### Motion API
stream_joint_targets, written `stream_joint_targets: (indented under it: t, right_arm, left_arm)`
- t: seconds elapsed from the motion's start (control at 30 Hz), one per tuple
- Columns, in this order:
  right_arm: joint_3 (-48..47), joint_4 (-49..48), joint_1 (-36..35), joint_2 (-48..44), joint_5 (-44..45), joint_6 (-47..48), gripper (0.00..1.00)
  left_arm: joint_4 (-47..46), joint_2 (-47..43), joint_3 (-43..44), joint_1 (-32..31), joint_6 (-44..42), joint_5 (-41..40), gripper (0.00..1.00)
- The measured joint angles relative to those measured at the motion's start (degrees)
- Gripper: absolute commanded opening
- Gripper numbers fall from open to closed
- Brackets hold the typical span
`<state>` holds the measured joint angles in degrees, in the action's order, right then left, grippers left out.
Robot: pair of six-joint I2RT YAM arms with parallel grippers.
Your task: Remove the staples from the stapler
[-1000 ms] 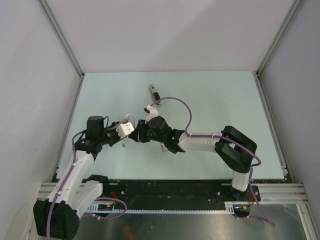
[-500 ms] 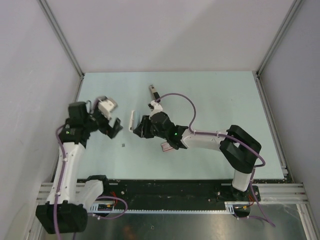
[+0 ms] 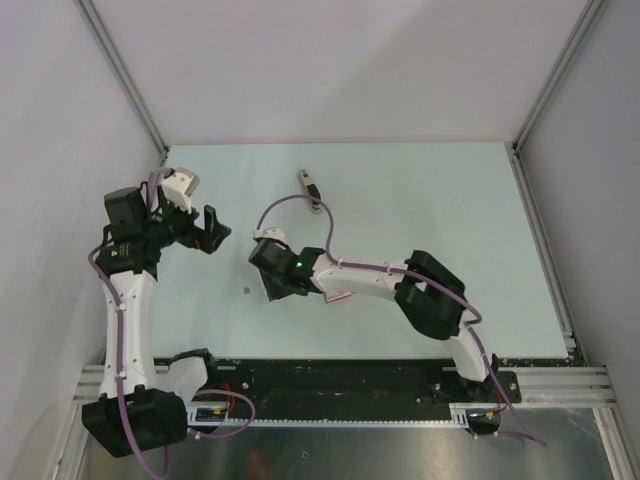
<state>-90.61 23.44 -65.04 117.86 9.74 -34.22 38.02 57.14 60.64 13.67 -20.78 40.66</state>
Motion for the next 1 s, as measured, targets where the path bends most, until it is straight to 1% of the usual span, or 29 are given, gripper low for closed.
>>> stream_joint_targets:
  t: [0.07, 0.13, 0.33, 0.47, 0.57, 0.63, 0.8, 0.93, 1.0]
  right_arm:
    - [-5.4, 5.0, -0.9, 4.1, 1.4, 1.1, 0.00]
    - [-9.1, 7.8, -1.7, 6.8, 3.1, 1.9, 0.00]
    - [-12.3, 13.2, -2.9, 7.5, 5.9, 3.0, 0.00]
    - [-14.9, 15.2, -3.1, 9.1, 6.5, 3.4, 0.10]
    - [-17.7, 16.6, -3.1, 11.1, 6.7, 3.6, 0.23]
    - [-19.5, 17.4, -3.0, 12.7, 6.8, 4.0, 0.30]
    - [-21.8, 18.9, -2.1, 13.9, 5.6, 4.3, 0.38]
    - [-21.9, 18.3, -1.1, 13.9, 3.6, 4.3, 0.50]
    - [-21.9, 18.3, -0.6, 14.0, 2.9, 4.5, 0.53]
  left_arm:
    - [0.1, -0.3, 0.0, 0.0, 0.6, 0.0, 1.00]
    - [0.2, -0.6, 0.0, 0.0, 1.0, 0.0, 1.00]
    - [0.3, -1.7, -0.3, 0.0, 1.6, -0.2, 1.00]
    - [0.3, -1.7, -0.3, 0.1, 2.4, -0.2, 0.99]
    - [0.3, -1.6, -0.5, 0.2, 3.0, 0.0, 0.99]
    - [0.3, -1.4, -0.7, 0.2, 3.2, 0.1, 1.00]
    - [0.9, -1.1, -1.0, 0.2, 3.3, 0.0, 0.99]
    - [1.3, -1.1, -1.0, 0.2, 3.3, 0.0, 1.00]
    - [1.7, -1.1, -1.0, 0.2, 3.3, 0.0, 0.99]
